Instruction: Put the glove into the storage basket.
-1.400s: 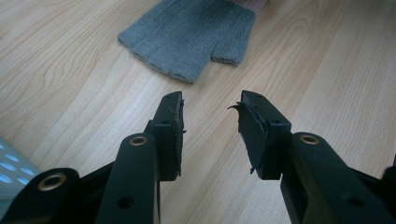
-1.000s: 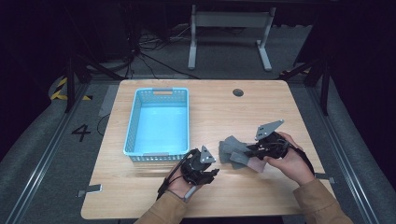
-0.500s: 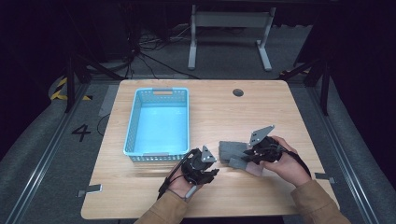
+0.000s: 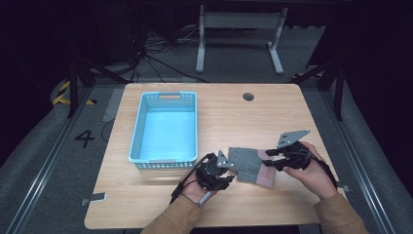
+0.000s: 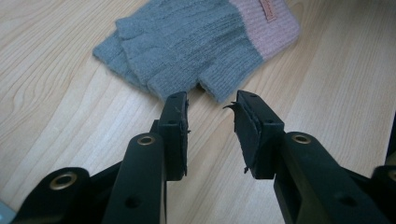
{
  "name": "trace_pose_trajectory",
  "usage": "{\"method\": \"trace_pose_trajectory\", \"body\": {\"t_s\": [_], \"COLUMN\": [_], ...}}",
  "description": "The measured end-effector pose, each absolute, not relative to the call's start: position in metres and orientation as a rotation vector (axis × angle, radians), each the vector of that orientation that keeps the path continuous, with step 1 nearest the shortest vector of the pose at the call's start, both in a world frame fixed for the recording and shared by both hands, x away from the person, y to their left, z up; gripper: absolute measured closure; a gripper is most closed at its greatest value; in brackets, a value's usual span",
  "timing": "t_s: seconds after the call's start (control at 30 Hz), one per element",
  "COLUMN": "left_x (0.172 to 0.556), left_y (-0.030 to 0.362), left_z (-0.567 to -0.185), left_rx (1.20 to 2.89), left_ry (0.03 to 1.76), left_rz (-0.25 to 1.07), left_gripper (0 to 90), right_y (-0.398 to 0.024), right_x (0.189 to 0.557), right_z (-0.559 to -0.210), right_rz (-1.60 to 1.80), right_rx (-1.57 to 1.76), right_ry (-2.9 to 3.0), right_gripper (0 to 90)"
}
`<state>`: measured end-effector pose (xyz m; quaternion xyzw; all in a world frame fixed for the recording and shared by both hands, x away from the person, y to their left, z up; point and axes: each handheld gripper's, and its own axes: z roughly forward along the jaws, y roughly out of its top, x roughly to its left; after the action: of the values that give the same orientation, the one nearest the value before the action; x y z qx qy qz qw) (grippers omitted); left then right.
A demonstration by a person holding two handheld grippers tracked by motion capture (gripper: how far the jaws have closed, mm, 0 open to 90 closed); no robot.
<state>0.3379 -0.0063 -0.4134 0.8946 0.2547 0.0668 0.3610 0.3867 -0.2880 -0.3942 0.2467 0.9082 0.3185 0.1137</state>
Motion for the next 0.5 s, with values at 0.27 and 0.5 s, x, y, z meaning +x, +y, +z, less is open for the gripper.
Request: {"method": "trace_pose_trajectory", "body": {"t_s": [0.27,0.5], "left_x": [0.342,0.348], "left_y": [-0.011,-0.011], "left_z": [-0.415,-0.419], "left_rx": [2.299,2.302], "left_ry": [0.669,0.711], "left_rz": [0.189,0.186], "left_gripper": [66.9,68.1], "right_y": [-0.313,-0.325], "right_x": [0.382,0.38], "right_z": [-0.394,-0.395], "right_rz": [0.898,0.831], "right_rx": [0.821,0.893], "right_ry": [2.635,2.613], "right_gripper": [59.7,61.2]}}
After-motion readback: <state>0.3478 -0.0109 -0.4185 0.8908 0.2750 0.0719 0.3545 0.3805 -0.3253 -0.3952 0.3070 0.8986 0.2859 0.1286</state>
